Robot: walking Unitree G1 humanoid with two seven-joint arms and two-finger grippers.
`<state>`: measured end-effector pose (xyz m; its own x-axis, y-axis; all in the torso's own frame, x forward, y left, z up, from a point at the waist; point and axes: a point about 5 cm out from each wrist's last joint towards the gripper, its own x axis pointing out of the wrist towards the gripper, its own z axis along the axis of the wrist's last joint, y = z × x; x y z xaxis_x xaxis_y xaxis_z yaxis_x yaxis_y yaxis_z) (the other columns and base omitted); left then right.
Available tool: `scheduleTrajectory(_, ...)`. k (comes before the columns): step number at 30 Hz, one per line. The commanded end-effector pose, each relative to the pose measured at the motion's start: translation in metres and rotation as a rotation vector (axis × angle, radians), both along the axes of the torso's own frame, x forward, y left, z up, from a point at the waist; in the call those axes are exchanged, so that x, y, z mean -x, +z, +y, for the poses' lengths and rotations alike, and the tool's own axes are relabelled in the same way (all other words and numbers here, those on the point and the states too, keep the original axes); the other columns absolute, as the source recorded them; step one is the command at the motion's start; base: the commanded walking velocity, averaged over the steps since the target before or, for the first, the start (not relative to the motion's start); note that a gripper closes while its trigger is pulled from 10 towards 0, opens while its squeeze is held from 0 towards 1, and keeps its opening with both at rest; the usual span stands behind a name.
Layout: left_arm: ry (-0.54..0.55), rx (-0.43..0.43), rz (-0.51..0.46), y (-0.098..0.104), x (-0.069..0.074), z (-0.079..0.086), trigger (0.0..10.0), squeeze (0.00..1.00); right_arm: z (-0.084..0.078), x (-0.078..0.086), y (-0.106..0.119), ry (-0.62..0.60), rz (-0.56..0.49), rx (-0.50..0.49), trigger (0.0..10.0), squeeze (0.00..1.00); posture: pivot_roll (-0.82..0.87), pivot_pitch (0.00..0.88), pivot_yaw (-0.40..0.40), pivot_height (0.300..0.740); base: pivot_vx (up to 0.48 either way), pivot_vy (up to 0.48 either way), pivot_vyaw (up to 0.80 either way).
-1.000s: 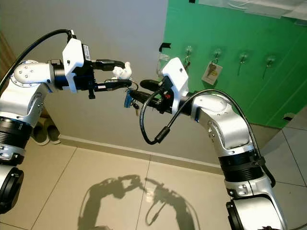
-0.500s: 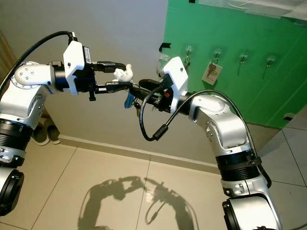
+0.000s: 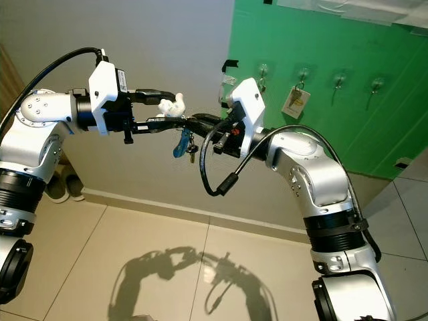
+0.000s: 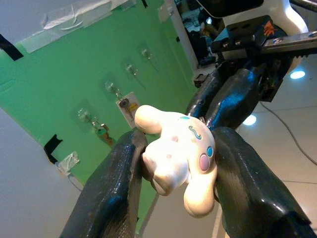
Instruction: Hang keys on a hook
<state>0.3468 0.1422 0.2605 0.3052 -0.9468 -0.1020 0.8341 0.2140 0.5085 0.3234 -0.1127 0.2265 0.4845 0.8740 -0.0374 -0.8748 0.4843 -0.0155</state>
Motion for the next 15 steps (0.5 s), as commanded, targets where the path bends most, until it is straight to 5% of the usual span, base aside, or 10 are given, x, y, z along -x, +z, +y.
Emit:
scheduleTrajectory(1, -0.004, 0.005, -0.01, 0.0032, 0.0012, 0.0005, 10.0, 0.0, -0.0043, 0.0028, 0.0056, 0.015, -0.01, -0.016, 0.0, 0.0, 0.0, 0.0, -0.016, 0.74, 0.0, 0.0, 0.0)
scheduleTrajectory(3, 0.018, -0.001, 0.002, 0.0015, -0.0009, 0.002, 10.0, 0.0, -0.0044, 0.0036, 0.0059, 0.022, -0.01, -0.018, 0.0, 0.0, 0.0, 0.0, -0.016, 0.74, 0.0, 0.0, 0.0)
scheduleTrajectory(4, 0.027, -0.011, 0.029, -0.0015, -0.0021, 0.0041, 10.0, 0.28, -0.0044, 0.0044, 0.006, 0.027, -0.009, -0.019, 0.0, 0.0, 0.0, 0.0, -0.016, 0.74, 0.0, 0.0, 0.0)
scheduleTrajectory(5, 0.027, -0.011, 0.029, -0.0015, -0.0021, 0.0041, 10.0, 0.28, -0.0044, 0.0044, 0.006, 0.027, -0.009, -0.019, 0.0, 0.0, 0.0, 0.0, -0.016, 0.74, 0.0, 0.0, 0.0)
scheduleTrajectory(6, 0.035, -0.017, 0.039, -0.0032, -0.0028, 0.0055, 10.0, 0.74, -0.0043, 0.0051, 0.0061, 0.032, -0.007, -0.021, 0.0, 0.0, 0.0, 0.0, -0.016, 0.74, 0.0, 0.0, 0.0)
scheduleTrajectory(9, 0.04, -0.023, 0.034, -0.0044, -0.0027, 0.0064, 10.0, 0.66, -0.0035, 0.0073, 0.0057, 0.048, -0.002, -0.024, 0.0, 0.0, 0.0, 0.0, -0.017, 0.74, 0.0, 0.0, 0.0)
scheduleTrajectory(10, 0.042, -0.023, 0.027, -0.0043, -0.0026, 0.0062, 10.0, 0.11, -0.0033, 0.008, 0.0056, 0.053, 0.0, -0.024, 0.0, 0.0, 0.0, 0.0, -0.017, 0.74, 0.0, 0.0, 0.0)
scheduleTrajectory(11, 0.043, -0.026, 0.022, -0.0044, -0.0026, 0.0063, 10.0, 0.11, -0.003, 0.009, 0.0053, 0.061, 0.002, -0.024, 0.0, 0.0, 0.0, 0.0, -0.017, 0.74, 0.0, 0.0, 0.0)
scheduleTrajectory(12, 0.044, -0.026, 0.019, -0.0045, -0.0027, 0.0063, 10.0, 0.0, -0.0029, 0.0097, 0.0052, 0.067, 0.003, -0.025, 0.0, 0.0, 0.0, 0.0, -0.018, 0.74, 0.0, 0.0, 0.0)
scheduleTrajectory(15, 0.04, -0.019, 0.055, -0.0058, -0.003, 0.0071, 10.0, 0.0, -0.003, 0.011, 0.0054, 0.079, 0.006, -0.029, 0.0, 0.0, 0.0, 0.0, -0.018, 0.74, 0.0, 0.0, 0.0)
